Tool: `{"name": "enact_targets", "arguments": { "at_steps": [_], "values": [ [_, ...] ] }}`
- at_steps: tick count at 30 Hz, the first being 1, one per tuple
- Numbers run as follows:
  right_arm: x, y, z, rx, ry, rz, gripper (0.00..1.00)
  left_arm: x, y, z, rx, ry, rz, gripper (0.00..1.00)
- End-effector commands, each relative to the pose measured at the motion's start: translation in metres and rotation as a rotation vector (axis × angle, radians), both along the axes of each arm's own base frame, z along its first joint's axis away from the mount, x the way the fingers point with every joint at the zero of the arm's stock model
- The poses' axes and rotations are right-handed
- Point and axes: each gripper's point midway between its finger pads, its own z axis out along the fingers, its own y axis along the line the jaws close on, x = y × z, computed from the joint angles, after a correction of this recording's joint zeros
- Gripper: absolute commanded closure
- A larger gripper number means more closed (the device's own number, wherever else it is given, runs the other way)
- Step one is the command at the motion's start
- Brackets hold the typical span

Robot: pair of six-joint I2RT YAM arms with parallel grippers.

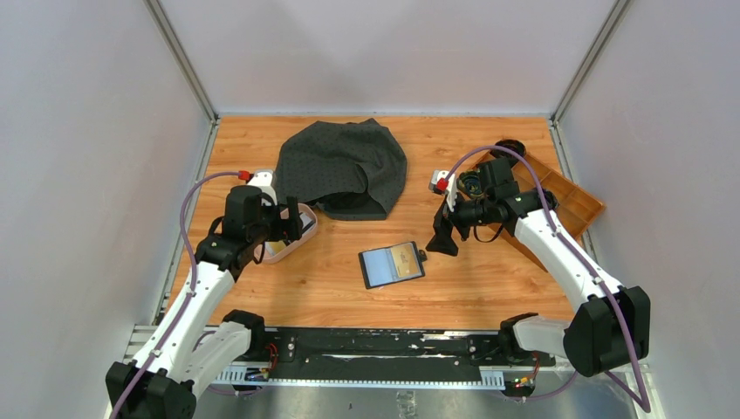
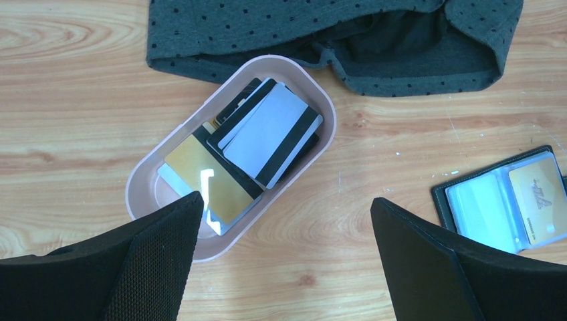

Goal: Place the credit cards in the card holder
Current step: Pick up the credit card from the storage box.

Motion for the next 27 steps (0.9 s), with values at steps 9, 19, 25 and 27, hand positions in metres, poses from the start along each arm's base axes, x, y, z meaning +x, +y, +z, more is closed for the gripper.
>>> {"name": "enact_targets", "arguments": {
  "at_steps": [9, 19, 25, 27],
  "values": [
    [0.0035, -0.0067, -0.0013, -0.004, -0.010, -0.023, 0.00, 0.0000, 0.0009, -0.0048, 0.005, 0.006, -0.005, 0.00],
    [0.0038, -0.0072, -0.0004, -0.001, -0.012, -0.025, 0.00, 0.0001, 0.0009, -0.0049, 0.005, 0.006, -0.005, 0.00],
    [0.0034, -0.0067, 0.0000, 0.001, -0.011, -0.022, 0.00, 0.0028, 0.0026, -0.0046, 0.016, 0.001, 0.000, 0.00],
    [0.0028, -0.0061, 0.0007, 0.005, -0.011, -0.020, 0.00, 0.0058, 0.0032, -0.0032, 0.023, -0.010, 0.000, 0.00]
  ]
}}
